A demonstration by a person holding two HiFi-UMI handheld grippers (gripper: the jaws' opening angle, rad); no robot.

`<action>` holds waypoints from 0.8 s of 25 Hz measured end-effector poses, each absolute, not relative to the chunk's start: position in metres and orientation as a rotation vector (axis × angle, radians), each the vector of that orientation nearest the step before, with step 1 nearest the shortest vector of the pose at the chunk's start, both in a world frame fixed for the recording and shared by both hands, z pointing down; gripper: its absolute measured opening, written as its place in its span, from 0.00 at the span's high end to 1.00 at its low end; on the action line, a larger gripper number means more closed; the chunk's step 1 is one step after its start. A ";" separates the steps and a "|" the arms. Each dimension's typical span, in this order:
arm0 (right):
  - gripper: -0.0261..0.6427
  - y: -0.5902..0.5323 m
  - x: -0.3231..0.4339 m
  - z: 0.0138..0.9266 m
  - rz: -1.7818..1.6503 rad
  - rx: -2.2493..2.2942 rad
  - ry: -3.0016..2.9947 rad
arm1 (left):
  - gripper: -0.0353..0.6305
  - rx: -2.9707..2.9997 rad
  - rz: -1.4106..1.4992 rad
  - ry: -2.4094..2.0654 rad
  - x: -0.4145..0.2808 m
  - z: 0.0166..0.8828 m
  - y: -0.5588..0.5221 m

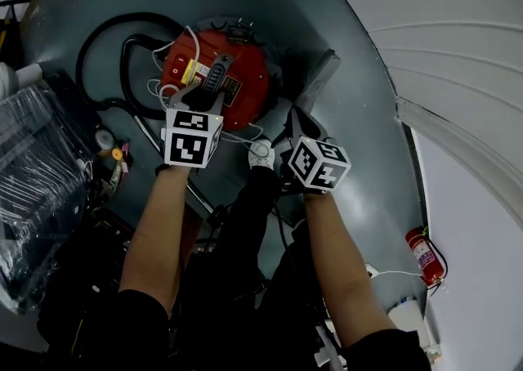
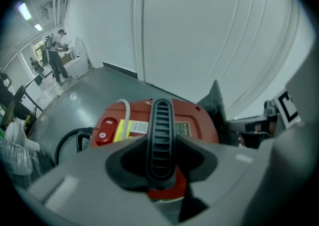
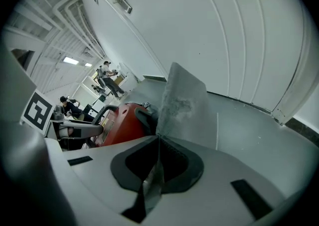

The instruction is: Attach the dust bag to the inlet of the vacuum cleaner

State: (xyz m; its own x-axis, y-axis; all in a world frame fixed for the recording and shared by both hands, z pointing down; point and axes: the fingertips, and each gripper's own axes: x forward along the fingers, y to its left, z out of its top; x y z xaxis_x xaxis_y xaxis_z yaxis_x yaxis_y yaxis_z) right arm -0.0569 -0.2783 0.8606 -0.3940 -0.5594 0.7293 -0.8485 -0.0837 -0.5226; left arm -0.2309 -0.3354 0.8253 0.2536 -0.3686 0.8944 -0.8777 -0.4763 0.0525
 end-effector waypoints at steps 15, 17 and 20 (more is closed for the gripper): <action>0.95 -0.301 -0.064 0.852 1.554 1.530 -1.939 | 0.74 1.948 1.202 -1.110 -0.230 0.830 -0.335; 0.95 -0.302 -0.064 0.854 1.537 1.525 -1.937 | 0.74 1.949 1.200 -1.115 -0.230 0.830 -0.336; 0.95 -0.304 -0.064 0.854 1.504 1.537 -1.921 | 0.74 1.957 1.187 -1.116 -0.229 0.829 -0.336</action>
State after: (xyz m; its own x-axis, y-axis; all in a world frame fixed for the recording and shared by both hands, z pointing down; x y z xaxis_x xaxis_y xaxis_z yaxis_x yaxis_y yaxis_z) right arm -0.0637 -0.3039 0.8544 -0.4078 -0.5654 0.7170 -0.8317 -0.0942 -0.5472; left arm -0.2294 -0.3359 0.8294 0.2516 -0.3548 0.9005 -0.8771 -0.4769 0.0571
